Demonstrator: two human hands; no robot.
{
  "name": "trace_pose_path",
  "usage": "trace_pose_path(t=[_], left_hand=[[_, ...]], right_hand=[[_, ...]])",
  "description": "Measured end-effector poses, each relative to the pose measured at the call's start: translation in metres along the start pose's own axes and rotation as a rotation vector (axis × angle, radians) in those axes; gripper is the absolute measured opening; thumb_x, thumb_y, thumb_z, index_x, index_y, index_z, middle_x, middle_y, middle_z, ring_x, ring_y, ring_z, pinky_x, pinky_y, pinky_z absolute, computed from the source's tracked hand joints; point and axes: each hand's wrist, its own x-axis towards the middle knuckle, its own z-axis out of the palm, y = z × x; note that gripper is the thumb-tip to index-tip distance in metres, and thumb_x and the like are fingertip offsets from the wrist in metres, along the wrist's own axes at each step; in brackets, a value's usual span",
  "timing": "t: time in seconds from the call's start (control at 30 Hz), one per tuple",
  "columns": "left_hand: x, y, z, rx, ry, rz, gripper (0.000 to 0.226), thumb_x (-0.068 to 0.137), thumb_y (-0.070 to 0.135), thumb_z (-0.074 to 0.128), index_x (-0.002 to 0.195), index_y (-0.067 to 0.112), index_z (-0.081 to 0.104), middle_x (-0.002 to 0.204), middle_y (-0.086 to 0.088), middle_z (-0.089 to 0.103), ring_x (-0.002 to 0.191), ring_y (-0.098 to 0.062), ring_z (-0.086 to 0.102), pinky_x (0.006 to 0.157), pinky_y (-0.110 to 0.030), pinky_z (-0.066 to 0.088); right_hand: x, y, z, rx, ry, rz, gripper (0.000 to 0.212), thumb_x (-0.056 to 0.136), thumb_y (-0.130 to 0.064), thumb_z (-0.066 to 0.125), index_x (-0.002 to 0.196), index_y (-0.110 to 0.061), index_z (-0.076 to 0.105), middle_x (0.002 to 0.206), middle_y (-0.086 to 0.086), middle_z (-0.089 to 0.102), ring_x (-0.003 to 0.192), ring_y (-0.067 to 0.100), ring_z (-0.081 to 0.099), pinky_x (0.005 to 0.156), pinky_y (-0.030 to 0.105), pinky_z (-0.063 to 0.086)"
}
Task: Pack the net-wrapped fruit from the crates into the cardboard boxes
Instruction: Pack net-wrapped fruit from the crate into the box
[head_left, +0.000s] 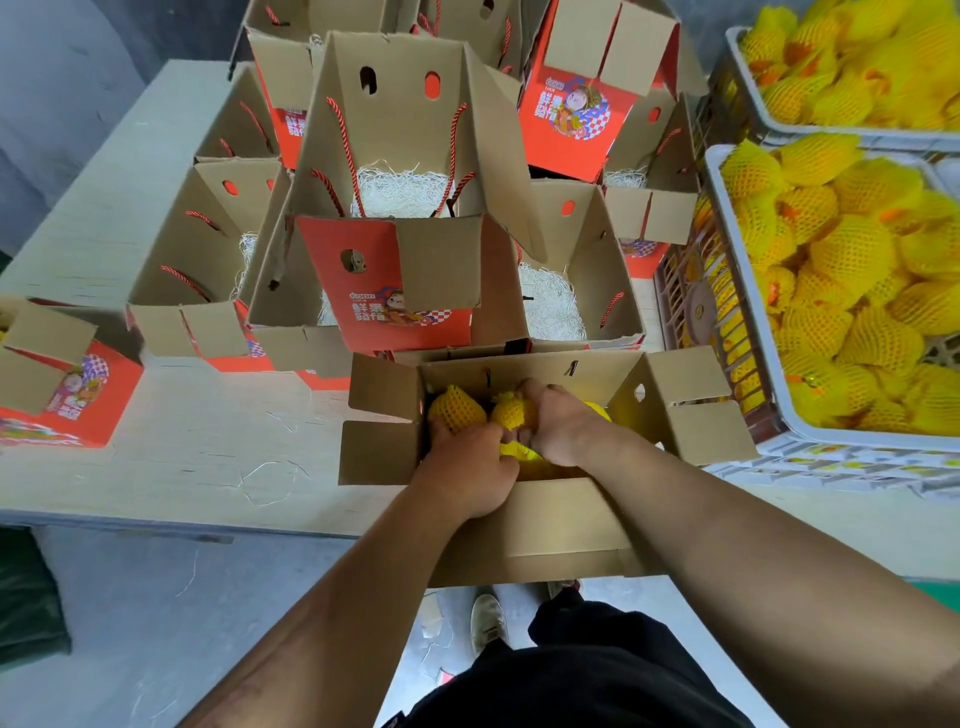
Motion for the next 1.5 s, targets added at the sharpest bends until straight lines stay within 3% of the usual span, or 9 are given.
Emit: trace_pose_path(t=[0.13, 0.33, 0.53, 0.73, 0.97, 1.07, 1.2, 1.3, 1.5], left_hand=[[0.003, 0.003, 0.005, 0.094, 0.01, -0.012, 0.045, 0.103, 0.04, 0.045, 0.146, 0.03, 0.049, 0.161, -0.006, 0.031, 0.155, -0.038, 0.0, 0.125, -0.053, 0.017], [0.006, 0.004, 0.01, 0.116, 0.021, 0.039, 0.036, 0.103, 0.04, 0.042, 0.129, 0.023, 0.06, 0.125, -0.006, 0.061, 0.12, -0.029, 0.053, 0.102, -0.048, 0.048], [0.012, 0.022, 0.016, -0.124, 0.163, 0.153, 0.037, 0.102, 0.029, 0.048, 0.138, 0.027, 0.058, 0.135, 0.001, 0.062, 0.121, -0.022, 0.058, 0.1, -0.033, 0.046], [0.038, 0.098, 0.028, -0.494, 0.208, 0.301, 0.026, 0.101, 0.019, 0.047, 0.119, 0.034, 0.06, 0.108, 0.029, 0.064, 0.099, 0.021, 0.056, 0.087, -0.01, 0.042], [0.084, 0.228, 0.045, -0.675, 0.242, 0.445, 0.03, 0.1, 0.01, 0.051, 0.124, 0.021, 0.066, 0.11, 0.008, 0.072, 0.097, 0.005, 0.065, 0.084, -0.016, 0.05], [0.106, 0.279, 0.057, -0.716, 0.215, 0.442, 0.033, 0.099, 0.002, 0.051, 0.127, 0.012, 0.065, 0.115, 0.002, 0.07, 0.091, 0.003, 0.063, 0.08, -0.011, 0.046], [0.133, 0.322, 0.071, -0.813, 0.145, 0.354, 0.032, 0.099, 0.002, 0.054, 0.127, 0.013, 0.064, 0.118, 0.002, 0.069, 0.099, -0.018, 0.065, 0.089, -0.032, 0.051], [0.146, 0.336, 0.078, -0.859, 0.138, 0.282, 0.034, 0.099, 0.005, 0.054, 0.13, 0.013, 0.064, 0.117, 0.002, 0.069, 0.115, -0.015, 0.063, 0.106, -0.038, 0.048], [0.149, 0.34, 0.08, -0.843, 0.114, 0.213, 0.037, 0.101, 0.011, 0.051, 0.134, 0.023, 0.062, 0.123, 0.01, 0.067, 0.115, -0.003, 0.059, 0.093, -0.022, 0.046]], right_hand=[[-0.002, 0.001, -0.004, 0.101, 0.021, 0.03, 0.057, 0.094, -0.028, 0.067, 0.145, -0.018, 0.043, 0.136, 0.014, 0.055, 0.122, 0.034, 0.056, 0.097, 0.033, 0.048], [-0.009, 0.001, -0.006, 0.079, 0.033, -0.02, 0.055, 0.095, -0.029, 0.064, 0.145, -0.021, 0.044, 0.134, 0.009, 0.061, 0.121, 0.031, 0.058, 0.088, 0.027, 0.044], [-0.035, 0.022, -0.033, 0.151, 0.15, -0.1, 0.034, 0.094, -0.021, 0.059, 0.128, -0.02, 0.059, 0.116, 0.005, 0.069, 0.108, 0.028, 0.064, 0.092, 0.036, 0.053], [-0.053, 0.068, -0.082, 0.305, 0.429, -0.198, 0.028, 0.093, -0.008, 0.05, 0.115, -0.014, 0.066, 0.104, 0.008, 0.072, 0.096, 0.027, 0.068, 0.083, 0.04, 0.055], [-0.053, 0.171, -0.152, 0.385, 0.708, -0.182, 0.024, 0.095, -0.011, 0.054, 0.114, -0.009, 0.069, 0.109, 0.01, 0.072, 0.097, 0.022, 0.066, 0.082, 0.026, 0.047], [-0.037, 0.228, -0.187, 0.251, 0.744, -0.079, 0.036, 0.09, -0.007, 0.061, 0.125, -0.005, 0.064, 0.123, 0.017, 0.064, 0.114, 0.034, 0.06, 0.096, 0.034, 0.044], [-0.006, 0.292, -0.225, -0.05, 0.659, 0.232, 0.081, 0.089, -0.035, 0.067, 0.157, -0.017, 0.027, 0.16, 0.019, 0.027, 0.143, 0.042, 0.031, 0.115, 0.049, 0.028], [0.014, 0.314, -0.233, -0.121, 0.575, 0.334, 0.1, 0.088, -0.046, 0.07, 0.161, -0.022, 0.006, 0.161, 0.015, 0.016, 0.142, 0.042, 0.027, 0.112, 0.052, 0.033], [0.03, 0.322, -0.241, -0.128, 0.787, 0.266, 0.063, 0.087, -0.034, 0.072, 0.137, -0.01, 0.041, 0.134, 0.019, 0.043, 0.121, 0.044, 0.044, 0.101, 0.05, 0.039]])
